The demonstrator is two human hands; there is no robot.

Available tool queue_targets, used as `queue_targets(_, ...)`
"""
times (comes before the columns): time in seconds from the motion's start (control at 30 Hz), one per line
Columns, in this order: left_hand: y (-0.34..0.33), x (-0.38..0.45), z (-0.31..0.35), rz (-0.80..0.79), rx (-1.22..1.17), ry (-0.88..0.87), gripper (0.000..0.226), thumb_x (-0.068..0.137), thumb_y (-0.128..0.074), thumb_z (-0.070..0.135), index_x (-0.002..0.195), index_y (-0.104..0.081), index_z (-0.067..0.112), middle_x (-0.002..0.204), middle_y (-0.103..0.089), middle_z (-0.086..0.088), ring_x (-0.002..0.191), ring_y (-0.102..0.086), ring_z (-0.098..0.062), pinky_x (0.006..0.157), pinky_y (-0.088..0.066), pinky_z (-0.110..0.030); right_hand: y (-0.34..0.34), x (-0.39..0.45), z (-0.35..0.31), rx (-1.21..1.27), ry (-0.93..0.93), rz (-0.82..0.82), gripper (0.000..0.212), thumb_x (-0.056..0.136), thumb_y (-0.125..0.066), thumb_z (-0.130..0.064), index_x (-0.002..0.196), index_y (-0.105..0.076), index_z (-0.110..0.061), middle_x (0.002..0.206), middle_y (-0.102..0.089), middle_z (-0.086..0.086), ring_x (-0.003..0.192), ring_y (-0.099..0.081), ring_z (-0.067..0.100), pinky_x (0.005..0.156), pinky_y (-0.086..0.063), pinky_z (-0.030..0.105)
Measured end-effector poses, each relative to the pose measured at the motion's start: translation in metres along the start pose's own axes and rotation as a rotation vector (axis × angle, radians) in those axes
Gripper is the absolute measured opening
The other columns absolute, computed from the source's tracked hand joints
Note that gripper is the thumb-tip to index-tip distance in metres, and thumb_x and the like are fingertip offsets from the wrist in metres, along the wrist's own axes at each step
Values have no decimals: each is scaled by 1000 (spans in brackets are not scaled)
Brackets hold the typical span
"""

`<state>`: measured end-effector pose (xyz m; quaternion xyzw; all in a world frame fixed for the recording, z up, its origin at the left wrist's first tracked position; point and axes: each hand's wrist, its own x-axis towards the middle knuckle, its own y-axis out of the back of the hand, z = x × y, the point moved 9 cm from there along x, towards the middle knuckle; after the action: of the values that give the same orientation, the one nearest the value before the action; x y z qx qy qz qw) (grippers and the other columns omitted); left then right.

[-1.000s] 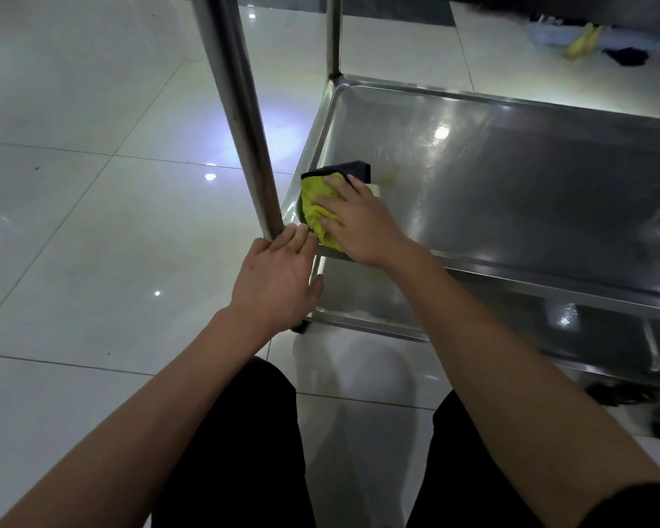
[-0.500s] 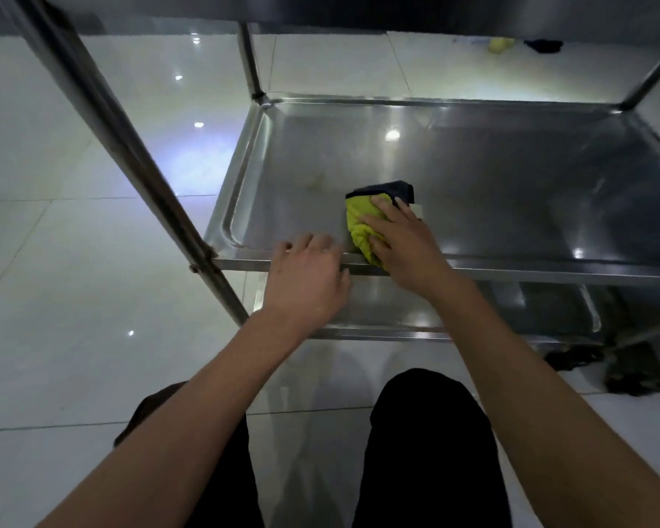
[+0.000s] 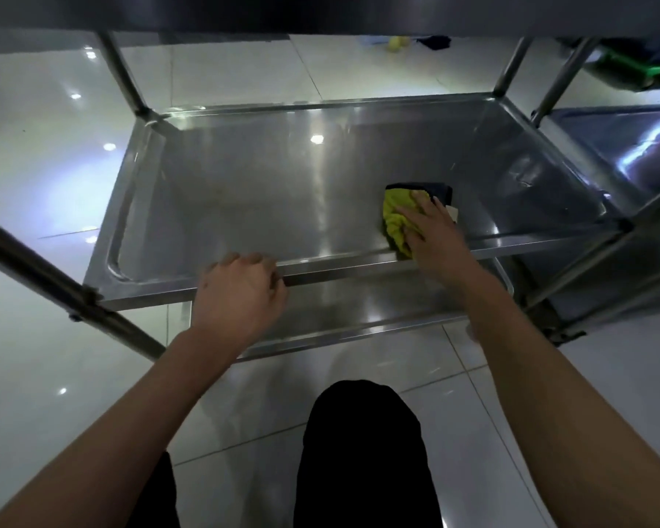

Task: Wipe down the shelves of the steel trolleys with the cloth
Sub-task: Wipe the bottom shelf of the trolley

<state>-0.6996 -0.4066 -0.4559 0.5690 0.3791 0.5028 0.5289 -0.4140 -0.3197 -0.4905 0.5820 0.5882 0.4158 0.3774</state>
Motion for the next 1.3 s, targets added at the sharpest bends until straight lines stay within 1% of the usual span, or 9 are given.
queue_targets(0.13, 1, -7, -2, 46, -80, -43, 20, 83, -68, 30, 96, -74, 16, 90, -69, -2, 79, -64, -31, 70, -49, -37, 1, -2, -1, -19, -13, 8, 45, 102, -44, -27, 147, -44, -31, 165, -15, -3, 152, -5, 27, 119, -19, 49)
queue_targets(0.27, 10, -1, -20, 21, -184, -67, 25, 92, -55, 41, 97, -74, 25, 89, -70, 4, 84, -65, -28, 73, -51, -38, -5, 1, -10, 1, -22, -98, 47, 106, -28, -28, 152, -32, -29, 166, -4, -1, 152, 5, 27, 122, -7, 53)
queue_targets(0.37, 24, -3, -67, 106, -237, 49, 35, 93, -46, 44, 104, -75, 29, 105, -74, 3, 99, -65, -30, 82, -54, -43, 1, 4, -17, 65, 19, -78, 53, 102, -40, -16, 154, -30, -22, 166, -10, 4, 152, -2, 28, 123, -8, 49)
queue_targets(0.47, 24, -15, -112, 114, -89, 179, 28, 96, -51, 41, 101, -76, 29, 110, -70, 2, 103, -62, -34, 80, -53, -49, 6, 7, -16, 11, 21, -71, 60, 98, -48, -14, 154, -28, -19, 165, -12, 3, 151, -9, 31, 120, -17, 49)
queue_targets(0.6, 13, -19, -118, 21, 28, 147, 43, 95, -38, 47, 105, -74, 26, 111, -70, -3, 96, -64, -41, 82, -52, -53, -7, 13, -30, -115, 22, -77, 56, 100, -47, -22, 153, -28, -21, 166, 0, 7, 151, 4, 35, 121, -8, 52)
queue_targets(0.77, 6, -21, -123, -42, 91, 156, 33, 99, -39, 47, 105, -69, 32, 116, -68, 2, 99, -64, -40, 91, -39, -71, -48, 27, -116, -58, 144, -136, 58, 101, -40, -25, 155, -20, -24, 166, 5, 6, 150, 14, 33, 119, 5, 47)
queue_targets(0.9, 0, -30, -128, -16, 22, 163, 45, 94, -32, 53, 112, -69, 34, 122, -67, 2, 107, -61, -38, 87, -44, -64, -88, 38, -208, -51, 289, -187, 56, 101, -38, -30, 155, -23, -24, 166, 7, 3, 150, 14, 32, 116, 8, 38)
queue_targets(1.07, -3, -41, -137, 20, 14, 160, 41, 97, -36, 50, 116, -69, 32, 123, -66, 3, 111, -60, -33, 89, -43, -60, -127, 43, -308, -25, 470, -299, 55, 99, -43, -27, 152, -30, -22, 166, 8, 2, 150, 16, 33, 119, 5, 47)
queue_targets(1.3, -8, -52, -147, -6, 22, 203, 43, 102, -35, 49, 134, -59, 34, 134, -58, 6, 124, -50, -28, 100, -35, -64, -169, 51, -412, -11, 646, -442, 56, 101, -40, -26, 155, -24, -30, 166, 8, -5, 150, 18, 27, 120, 8, 43)
